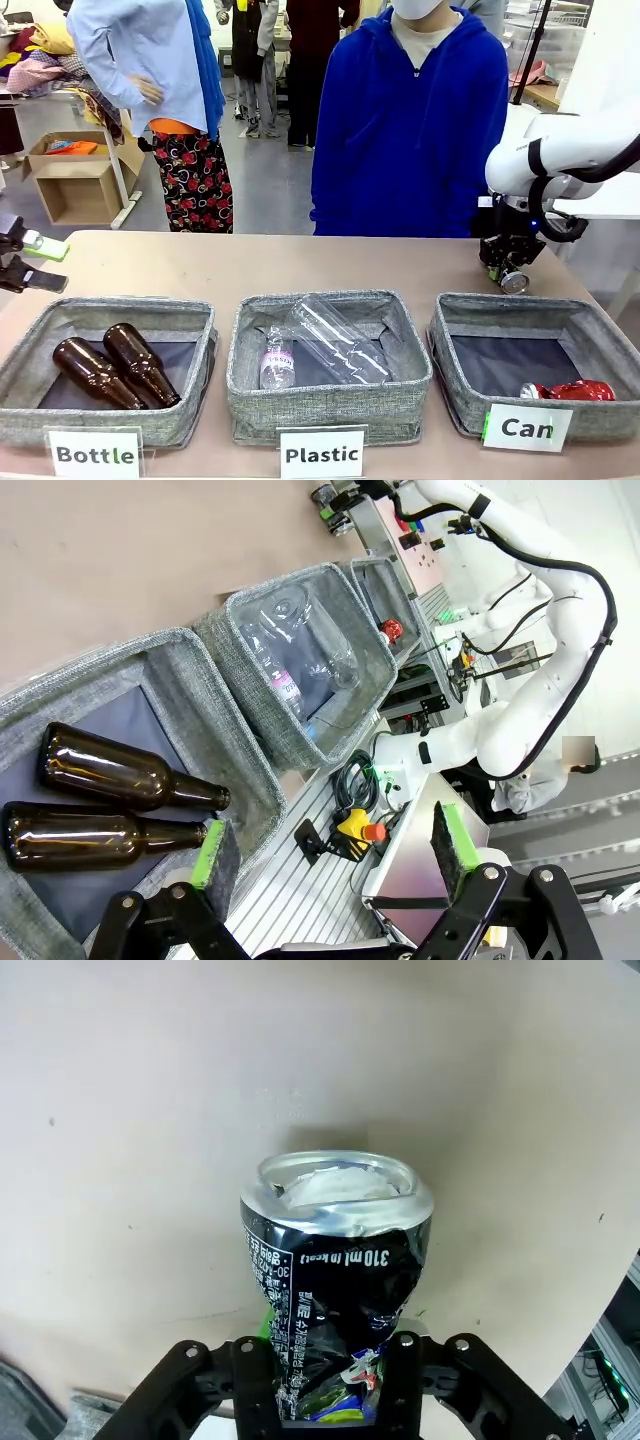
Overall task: Sort the can waste into the basket.
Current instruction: Pick up the can waste from the table and place it in the right Fabric basket.
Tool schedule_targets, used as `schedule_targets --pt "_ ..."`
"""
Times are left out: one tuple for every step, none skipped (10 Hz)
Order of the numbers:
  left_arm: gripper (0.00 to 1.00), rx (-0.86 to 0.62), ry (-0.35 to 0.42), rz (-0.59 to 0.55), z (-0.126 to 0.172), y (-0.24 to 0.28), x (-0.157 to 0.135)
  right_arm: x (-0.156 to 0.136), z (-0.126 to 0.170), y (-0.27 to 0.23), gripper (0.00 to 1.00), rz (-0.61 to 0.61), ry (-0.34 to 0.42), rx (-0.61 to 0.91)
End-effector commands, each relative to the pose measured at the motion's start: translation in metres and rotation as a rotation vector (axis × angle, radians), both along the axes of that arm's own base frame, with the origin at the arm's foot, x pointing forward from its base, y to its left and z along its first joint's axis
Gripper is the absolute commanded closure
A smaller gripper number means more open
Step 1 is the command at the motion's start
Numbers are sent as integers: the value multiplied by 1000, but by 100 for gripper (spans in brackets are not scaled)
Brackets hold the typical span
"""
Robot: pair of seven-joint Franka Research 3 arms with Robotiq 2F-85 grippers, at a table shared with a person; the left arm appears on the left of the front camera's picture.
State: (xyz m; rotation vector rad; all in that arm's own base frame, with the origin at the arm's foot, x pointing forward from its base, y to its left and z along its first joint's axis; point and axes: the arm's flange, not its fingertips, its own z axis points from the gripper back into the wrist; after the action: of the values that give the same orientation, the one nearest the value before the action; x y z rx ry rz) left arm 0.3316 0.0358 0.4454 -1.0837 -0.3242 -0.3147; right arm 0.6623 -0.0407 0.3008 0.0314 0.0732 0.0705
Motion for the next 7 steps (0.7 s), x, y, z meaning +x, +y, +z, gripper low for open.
schedule_targets --pt "0 -1 8 -4 1 1 -2 0 11 6 100 -8 2 -37" --pt "0 -1 8 -4 1 1 -2 -1 15 9 100 -1 -2 -39" --pt "0 -1 8 -4 1 1 -2 -3 26 12 100 10 -17 -43" --pt "0 -1 8 -4 1 1 -2 -7 46 13 100 29 -40 -18" --pt "0 -1 8 -4 1 1 -2 -17 75 16 100 102 -50 58" --pt "0 -1 8 -4 1 1 -2 -34 107 21 100 209 -69 72" --pt "0 -1 8 -4 1 1 -2 -59 139 30 100 364 -77 122"
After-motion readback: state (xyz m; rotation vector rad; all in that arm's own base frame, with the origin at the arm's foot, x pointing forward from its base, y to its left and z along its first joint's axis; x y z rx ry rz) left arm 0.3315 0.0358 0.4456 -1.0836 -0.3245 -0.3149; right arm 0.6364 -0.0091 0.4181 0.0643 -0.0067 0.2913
